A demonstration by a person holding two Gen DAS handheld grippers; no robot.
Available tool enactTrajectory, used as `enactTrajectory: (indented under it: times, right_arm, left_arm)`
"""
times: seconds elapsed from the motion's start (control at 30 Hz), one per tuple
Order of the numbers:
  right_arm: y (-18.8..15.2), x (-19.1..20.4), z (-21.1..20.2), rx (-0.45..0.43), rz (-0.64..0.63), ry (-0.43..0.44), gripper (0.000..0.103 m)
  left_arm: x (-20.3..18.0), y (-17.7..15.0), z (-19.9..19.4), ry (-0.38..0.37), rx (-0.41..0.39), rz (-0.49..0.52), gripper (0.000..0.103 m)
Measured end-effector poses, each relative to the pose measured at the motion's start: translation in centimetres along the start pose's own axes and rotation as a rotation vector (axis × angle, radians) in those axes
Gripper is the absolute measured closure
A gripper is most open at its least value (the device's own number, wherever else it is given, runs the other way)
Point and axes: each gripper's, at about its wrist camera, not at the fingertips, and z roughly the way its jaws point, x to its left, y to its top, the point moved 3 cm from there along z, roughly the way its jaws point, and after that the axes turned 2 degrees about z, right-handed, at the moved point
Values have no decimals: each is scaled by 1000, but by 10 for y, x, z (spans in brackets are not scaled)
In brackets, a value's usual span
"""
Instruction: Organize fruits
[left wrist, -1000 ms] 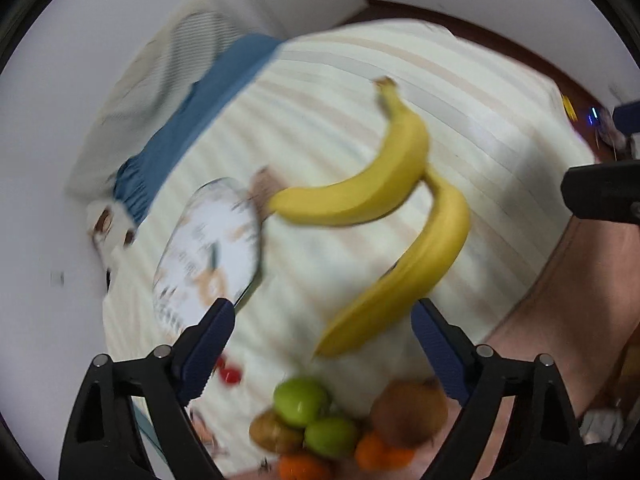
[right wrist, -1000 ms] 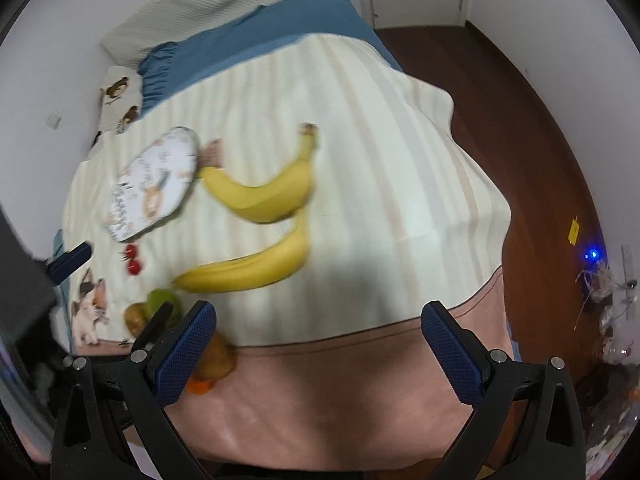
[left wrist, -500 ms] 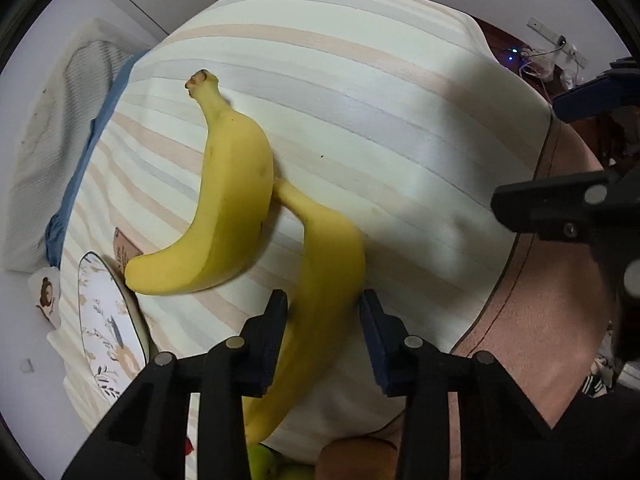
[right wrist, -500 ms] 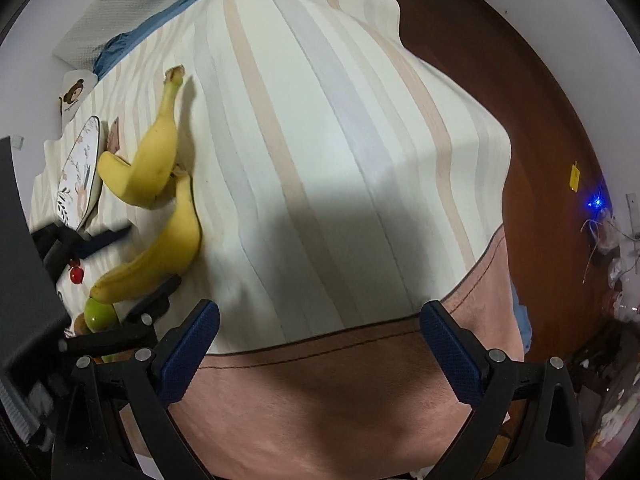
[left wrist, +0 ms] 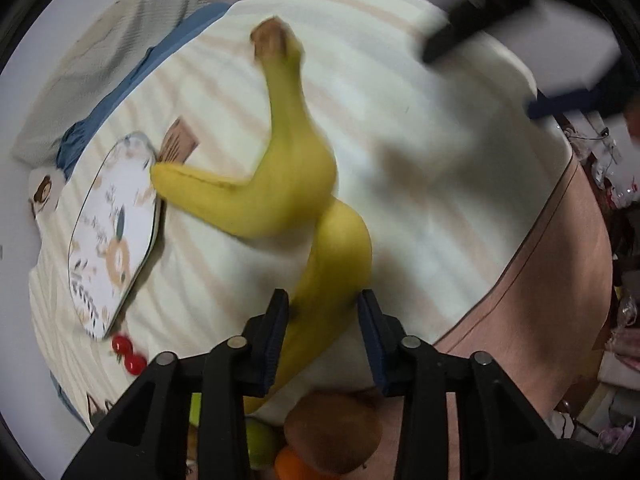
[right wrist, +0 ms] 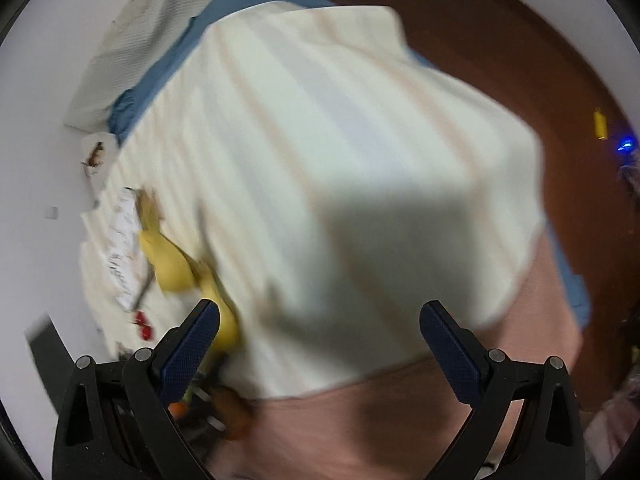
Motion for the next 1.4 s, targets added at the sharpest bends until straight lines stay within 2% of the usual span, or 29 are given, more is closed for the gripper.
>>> enactTrajectory:
  times: [0.17, 0.2, 0.27, 0.37, 0.43, 0.5, 0.6, 0.67, 0.73, 0.77, 0.8, 0.93, 1.1, 1.2, 1.3, 1.4]
  right_arm:
    - [10, 84, 6, -1, -288, -34, 0]
    - [12, 106, 12, 38, -379, -47, 0]
    - [19, 138, 27, 104, -478, -58, 0]
    - [24, 180, 67, 275, -636, -115, 0]
    - [23, 200, 94, 358, -695, -169, 0]
    - [17, 207, 127, 462, -731, -232, 3]
    - [3, 211, 163, 562, -753, -273, 9]
    - [-11, 214, 173, 559, -804, -305, 11]
    - [-22, 220, 177, 503, -905, -390, 37]
    - [-27, 222, 176, 472, -953, -414, 53]
    - [-29, 223, 173, 457, -962, -419, 67]
    - [-18, 219, 153, 387, -919, -405, 67]
    - [5, 192, 124, 401, -785, -326, 68]
    - [14, 174, 110, 378, -679, -254, 67]
    - [20, 165, 103, 340, -549, -154, 69]
    - [35, 164, 92, 292, -465, -87, 70]
  left_arm:
    - [5, -11, 1, -16, -7, -16, 77]
    - [6, -11, 3, -17, -15, -17, 77]
    - [5, -12, 4, -17, -27, -21, 77]
    - [3, -18, 4, -19, -43, -43, 77]
    - [7, -21, 3, -17, -50, -56, 77]
    - [11, -24, 2, -12, -55, -66, 76]
    - [0, -36, -7, 2, -65, -63, 76]
    - [-4, -39, -6, 16, -67, -58, 76]
    - [-8, -42, -3, 41, -64, -47, 76]
    - [-15, -45, -4, 53, -68, -40, 76]
    - [-17, -47, -3, 60, -72, -30, 76]
    - [-24, -53, -7, 72, -77, -13, 76]
    - [-35, -52, -13, 86, -88, 36, 76]
    - [-38, -46, -23, 107, -88, 78, 75]
    - [-40, -46, -19, 118, -80, 115, 63]
    - [-44, -46, -15, 133, -73, 149, 57]
